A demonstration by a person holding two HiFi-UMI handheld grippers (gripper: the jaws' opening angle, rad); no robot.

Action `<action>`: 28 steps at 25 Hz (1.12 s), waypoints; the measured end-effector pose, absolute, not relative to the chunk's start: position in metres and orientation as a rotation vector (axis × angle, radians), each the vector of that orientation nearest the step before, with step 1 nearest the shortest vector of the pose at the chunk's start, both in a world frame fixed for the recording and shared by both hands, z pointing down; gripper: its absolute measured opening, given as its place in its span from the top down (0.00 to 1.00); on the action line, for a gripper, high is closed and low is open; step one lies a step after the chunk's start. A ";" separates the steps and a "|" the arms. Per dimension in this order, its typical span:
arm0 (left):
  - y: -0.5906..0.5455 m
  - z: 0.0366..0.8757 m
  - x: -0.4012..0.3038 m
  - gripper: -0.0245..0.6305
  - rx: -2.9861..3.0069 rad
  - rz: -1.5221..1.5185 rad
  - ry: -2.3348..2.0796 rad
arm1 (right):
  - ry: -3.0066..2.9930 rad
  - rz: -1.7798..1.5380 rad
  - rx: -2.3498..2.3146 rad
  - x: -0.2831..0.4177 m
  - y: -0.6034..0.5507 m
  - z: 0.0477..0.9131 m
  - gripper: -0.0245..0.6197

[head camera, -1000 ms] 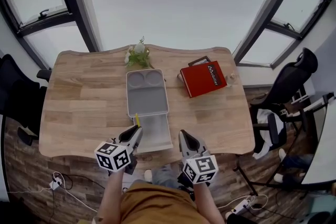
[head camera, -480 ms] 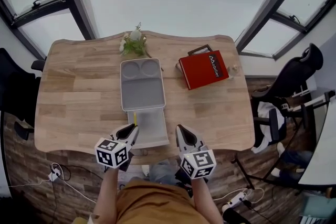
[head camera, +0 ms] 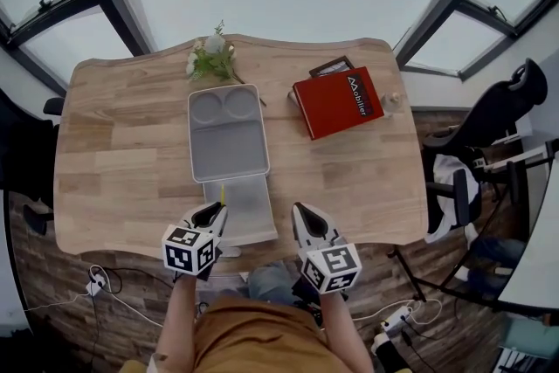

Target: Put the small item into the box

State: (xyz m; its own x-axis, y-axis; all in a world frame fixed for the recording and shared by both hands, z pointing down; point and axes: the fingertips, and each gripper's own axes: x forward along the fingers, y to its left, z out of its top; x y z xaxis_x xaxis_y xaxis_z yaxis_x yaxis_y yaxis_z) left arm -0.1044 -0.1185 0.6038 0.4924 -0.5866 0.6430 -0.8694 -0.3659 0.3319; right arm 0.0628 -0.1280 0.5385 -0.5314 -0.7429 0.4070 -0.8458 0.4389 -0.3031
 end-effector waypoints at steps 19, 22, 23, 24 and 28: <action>-0.119 0.646 -0.083 0.88 2.030 0.944 -0.993 | -2.395 0.799 1.320 0.071 -0.148 0.579 0.95; -0.119 0.651 -0.080 0.88 2.004 0.994 -0.959 | -2.389 0.860 1.302 0.075 -0.146 0.586 0.95; -0.119 0.653 -0.078 0.88 1.993 1.010 -0.941 | -2.390 0.892 1.307 0.077 -0.147 0.587 0.95; -0.118 0.655 -0.077 0.88 1.982 1.030 -0.922 | -2.391 0.923 1.314 0.079 -0.148 0.589 0.95; -0.115 0.664 -0.073 0.88 1.952 1.130 -0.853 | -2.377 0.975 1.320 0.083 -0.151 0.593 0.95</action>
State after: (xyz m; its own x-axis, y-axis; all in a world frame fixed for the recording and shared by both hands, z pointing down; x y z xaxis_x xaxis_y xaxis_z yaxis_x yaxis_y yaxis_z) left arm -0.0734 -0.1153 0.6638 0.3984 -0.1868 0.8980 -0.8123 -0.5265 0.2508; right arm 0.0833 -0.1507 0.5926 -0.5572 -0.6556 0.5096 -0.8246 0.3648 -0.4323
